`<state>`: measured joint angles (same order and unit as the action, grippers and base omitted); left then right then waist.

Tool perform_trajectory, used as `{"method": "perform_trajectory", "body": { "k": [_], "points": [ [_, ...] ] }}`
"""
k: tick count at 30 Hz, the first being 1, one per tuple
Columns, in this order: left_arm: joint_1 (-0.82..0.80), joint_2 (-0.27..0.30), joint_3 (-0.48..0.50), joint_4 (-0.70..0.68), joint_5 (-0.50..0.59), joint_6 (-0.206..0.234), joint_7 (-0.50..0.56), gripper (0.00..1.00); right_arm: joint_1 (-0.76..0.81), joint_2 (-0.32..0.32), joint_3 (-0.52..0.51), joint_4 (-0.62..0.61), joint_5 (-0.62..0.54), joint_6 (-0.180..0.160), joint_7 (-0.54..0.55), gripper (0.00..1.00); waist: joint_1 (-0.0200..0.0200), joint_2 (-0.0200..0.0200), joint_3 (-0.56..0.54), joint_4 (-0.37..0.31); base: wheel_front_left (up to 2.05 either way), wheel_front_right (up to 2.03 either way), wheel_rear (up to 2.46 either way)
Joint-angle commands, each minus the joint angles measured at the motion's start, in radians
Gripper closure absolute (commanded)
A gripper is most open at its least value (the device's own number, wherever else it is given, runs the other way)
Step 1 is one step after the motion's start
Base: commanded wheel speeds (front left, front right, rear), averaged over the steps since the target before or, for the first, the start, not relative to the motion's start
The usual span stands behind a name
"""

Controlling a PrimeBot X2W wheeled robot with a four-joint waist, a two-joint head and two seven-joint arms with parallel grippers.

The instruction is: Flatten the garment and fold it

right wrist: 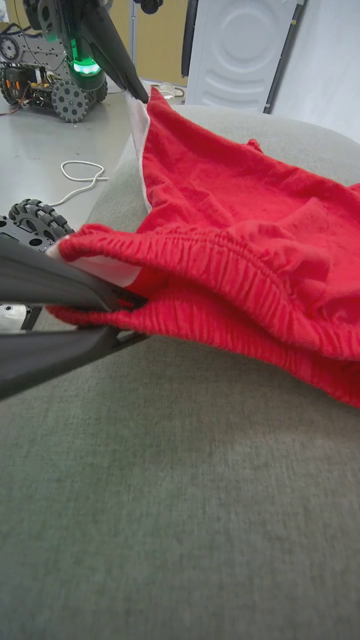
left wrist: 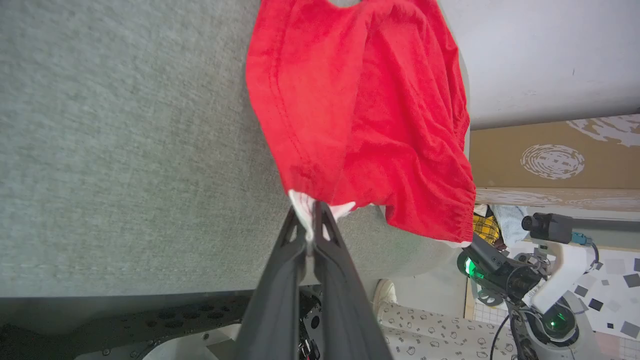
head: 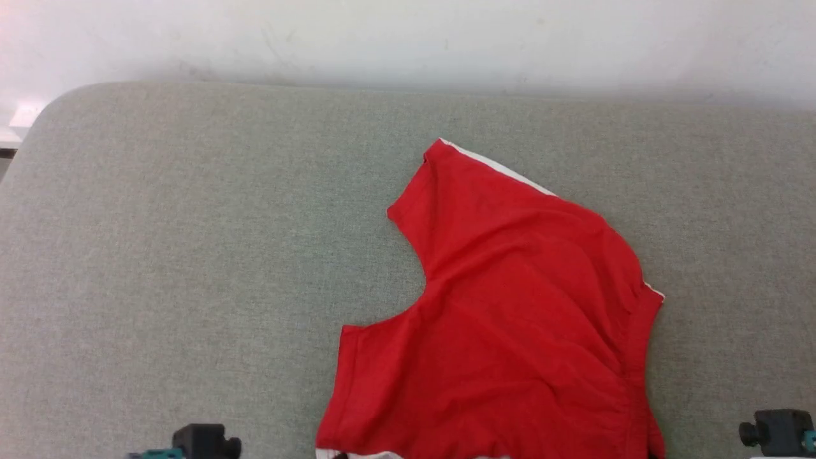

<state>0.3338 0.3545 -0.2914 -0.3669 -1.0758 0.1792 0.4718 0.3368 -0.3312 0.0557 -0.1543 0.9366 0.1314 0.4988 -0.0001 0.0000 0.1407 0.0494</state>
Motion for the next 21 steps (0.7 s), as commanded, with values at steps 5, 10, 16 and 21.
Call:
{"method": "perform_trajectory", "body": {
  "k": [5,10,16,21],
  "points": [
    [0.007,0.008,0.039,-0.081,-0.024,-0.014,-0.022,1.0,0.036,0.02,-0.056,-0.113,-0.013,-0.001,0.05,1.0,0.0001,0.0,-0.01,-0.015,0.0,0.0,0.0],
    [-0.008,0.025,0.059,-0.175,-0.023,-0.01,-0.015,1.0,0.035,0.028,-0.105,-0.226,-0.008,-0.001,0.105,1.0,0.0001,0.0,0.0,-0.03,0.0,0.0,0.0],
    [-0.109,-0.002,0.103,-0.217,0.015,0.03,-0.058,1.0,-0.044,0.03,-0.138,-0.321,-0.029,-0.001,0.125,1.0,0.0001,0.0,0.041,-0.047,0.0,0.0,0.0],
    [-0.336,-0.044,0.139,-0.185,0.062,0.108,-0.078,1.0,-0.255,-0.013,-0.138,-0.356,-0.078,-0.001,0.127,1.0,0.0001,0.0,0.09,-0.059,0.0,0.0,0.0]
  ]
}}
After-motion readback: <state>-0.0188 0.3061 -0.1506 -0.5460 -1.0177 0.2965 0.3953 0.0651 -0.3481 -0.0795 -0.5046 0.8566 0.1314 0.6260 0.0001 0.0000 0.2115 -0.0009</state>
